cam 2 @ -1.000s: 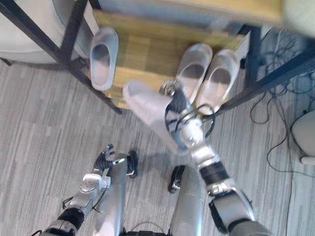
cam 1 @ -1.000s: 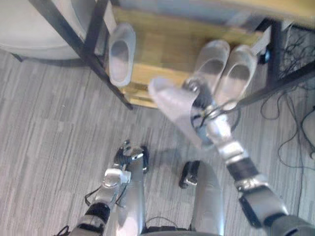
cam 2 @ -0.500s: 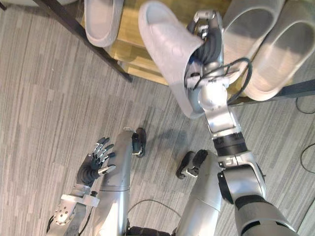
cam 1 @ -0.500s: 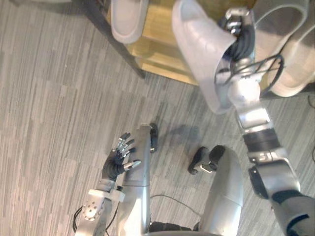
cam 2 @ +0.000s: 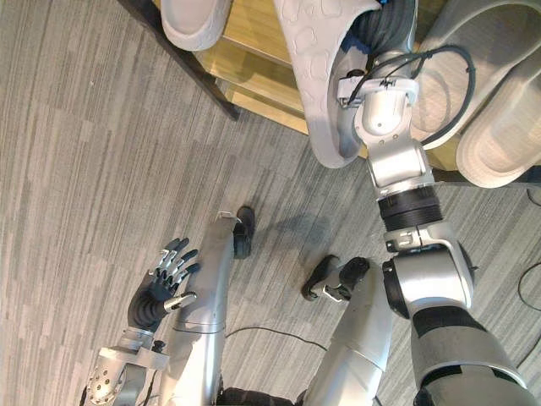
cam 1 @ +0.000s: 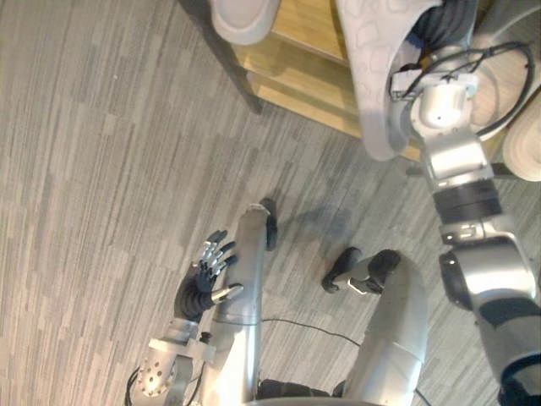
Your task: Organize the slippers on the shoe rack
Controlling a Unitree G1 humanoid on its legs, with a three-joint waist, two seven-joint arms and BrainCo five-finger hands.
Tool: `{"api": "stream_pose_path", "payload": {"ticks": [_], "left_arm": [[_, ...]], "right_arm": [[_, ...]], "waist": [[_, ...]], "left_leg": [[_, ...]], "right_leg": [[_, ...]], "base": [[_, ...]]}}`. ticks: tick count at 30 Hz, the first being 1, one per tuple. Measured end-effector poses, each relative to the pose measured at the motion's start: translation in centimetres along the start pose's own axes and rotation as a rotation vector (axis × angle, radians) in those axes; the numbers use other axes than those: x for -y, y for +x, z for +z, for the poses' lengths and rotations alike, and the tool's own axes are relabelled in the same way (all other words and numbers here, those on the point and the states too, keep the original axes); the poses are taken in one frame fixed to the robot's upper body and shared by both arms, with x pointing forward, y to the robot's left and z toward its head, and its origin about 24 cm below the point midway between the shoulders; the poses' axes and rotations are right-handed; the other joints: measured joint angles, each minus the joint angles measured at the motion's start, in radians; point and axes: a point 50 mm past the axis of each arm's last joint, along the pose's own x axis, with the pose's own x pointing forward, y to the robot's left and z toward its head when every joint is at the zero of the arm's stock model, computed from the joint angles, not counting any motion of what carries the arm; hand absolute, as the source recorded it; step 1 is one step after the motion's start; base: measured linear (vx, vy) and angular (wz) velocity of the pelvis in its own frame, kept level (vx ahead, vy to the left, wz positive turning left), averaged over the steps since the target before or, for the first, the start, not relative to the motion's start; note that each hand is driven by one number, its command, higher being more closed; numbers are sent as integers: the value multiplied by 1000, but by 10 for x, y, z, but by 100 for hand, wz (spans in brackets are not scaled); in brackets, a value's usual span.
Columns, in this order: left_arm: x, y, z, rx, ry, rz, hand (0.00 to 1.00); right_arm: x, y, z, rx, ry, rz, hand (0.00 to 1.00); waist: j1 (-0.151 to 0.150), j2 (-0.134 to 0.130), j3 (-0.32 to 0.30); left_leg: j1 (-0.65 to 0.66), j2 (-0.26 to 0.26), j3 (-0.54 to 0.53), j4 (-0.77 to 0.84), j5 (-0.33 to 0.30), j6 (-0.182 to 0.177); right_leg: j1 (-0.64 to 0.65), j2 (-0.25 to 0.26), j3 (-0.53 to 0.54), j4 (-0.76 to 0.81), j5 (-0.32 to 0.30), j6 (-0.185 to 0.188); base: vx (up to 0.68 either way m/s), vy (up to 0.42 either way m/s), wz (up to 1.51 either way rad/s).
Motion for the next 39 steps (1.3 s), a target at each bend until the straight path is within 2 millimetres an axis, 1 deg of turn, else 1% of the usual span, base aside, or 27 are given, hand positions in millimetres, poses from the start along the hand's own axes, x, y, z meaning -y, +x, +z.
{"api": "stream_pose_path", "payload": {"ticks": [4,5,11,13,17,22,24,25,26,27,28,29,30,31,35,38,39], "left_arm": [[4,0,-1,0,-16,3,0],[5,1,-2,0,-21,7,0],[10,2,-3,7,-49,25,0],[10,2,-3,7,-50,27,0],[12,2,-4,9,-64,35,0],[15,3,-4,9,-75,31,0],[9,12,-12,2,-73,56,0],[3,27,-19,-3,-63,78,0],[0,44,-23,-3,-41,89,0],[-1,48,-22,0,-30,88,0],[-2,49,-21,-2,13,87,0],[-2,49,-22,-2,16,98,0],[-13,45,-30,-48,35,161,0],[-16,44,-31,-51,26,181,0],[-17,43,-34,-64,18,193,0],[-31,38,-41,-101,34,252,0],[-38,33,-48,-147,50,282,0]], "right_arm": [[4,4,-6,-27,-30,-17,100],[6,7,-7,-38,-31,-25,100],[15,17,-12,-73,-64,-39,100],[15,20,-11,-75,-77,-34,100],[22,27,-12,-91,-100,-49,100],[30,32,-15,-112,-142,-74,100],[29,34,-19,-140,-164,-84,100],[24,34,-21,-165,-173,-78,100],[14,34,-20,-191,-156,-65,100],[12,34,-19,-196,-147,-64,100],[13,36,-17,-196,-147,-74,100],[17,39,-17,-201,-154,-97,100],[24,44,-12,-199,-152,-139,100],[27,46,-11,-196,-153,-151,100],[41,49,-10,-206,-133,-210,100],[48,52,-7,-208,-113,-247,100],[50,54,-5,-205,-105,-256,100]], "waist": [[7,0,0],[8,0,0],[22,0,0],[22,0,0],[25,-1,-1],[32,-2,-3],[34,0,-21],[35,1,-36],[35,-7,-49],[34,-11,-52],[34,-17,-56],[34,-17,-56],[34,-17,-57],[33,-16,-57],[36,-19,-70],[39,-22,-79],[39,-22,-79]], "left_leg": [[5,-11,-27,-36,26,-23],[7,-11,-27,-51,36,-28],[5,-11,-33,-81,71,-30],[5,-12,-36,-90,78,-38],[4,-16,-38,-126,103,-36],[5,-17,-49,-165,136,-44],[4,-11,-47,-181,147,-40],[5,-11,-44,-190,158,-34],[4,-10,-47,-191,164,-41],[3,-10,-49,-191,164,-42],[0,-10,-54,-192,165,-43],[-1,-11,-56,-193,166,-44],[-2,-12,-62,-194,167,-45],[-3,-15,-66,-195,168,-47],[-2,-27,-70,-208,177,-49],[2,-28,-69,-211,179,-49],[3,-28,-69,-212,180,-50]], "right_leg": [[22,-3,-36,-14,0,-1],[25,-11,-46,-15,-2,-5],[29,-19,-71,-16,-4,-9],[31,-22,-79,-19,-4,-9],[33,-32,-100,-28,-3,-10],[49,-38,-136,-40,-3,-19],[50,-38,-146,-52,-3,-20],[49,-38,-147,-56,1,-28],[50,-37,-152,-57,4,-34],[51,-36,-154,-57,4,-34],[51,-33,-159,-59,4,-34],[52,-33,-161,-60,5,-34],[56,-34,-168,-62,5,-35],[59,-34,-173,-62,5,-35],[62,-47,-183,-62,4,-36],[65,-48,-183,-62,4,-36],[65,-48,-183,-62,4,-36]], "base": [[15,-60,19],[4,-63,21],[-3,-45,13],[-5,-28,9],[-3,-40,17],[4,-42,16],[10,-29,8],[21,-17,5],[24,-16,4],[34,-22,2],[0,0,0],[37,-13,4],[29,-4,7],[23,-1,6],[15,-3,10],[6,0,2],[0,0,0]]}}
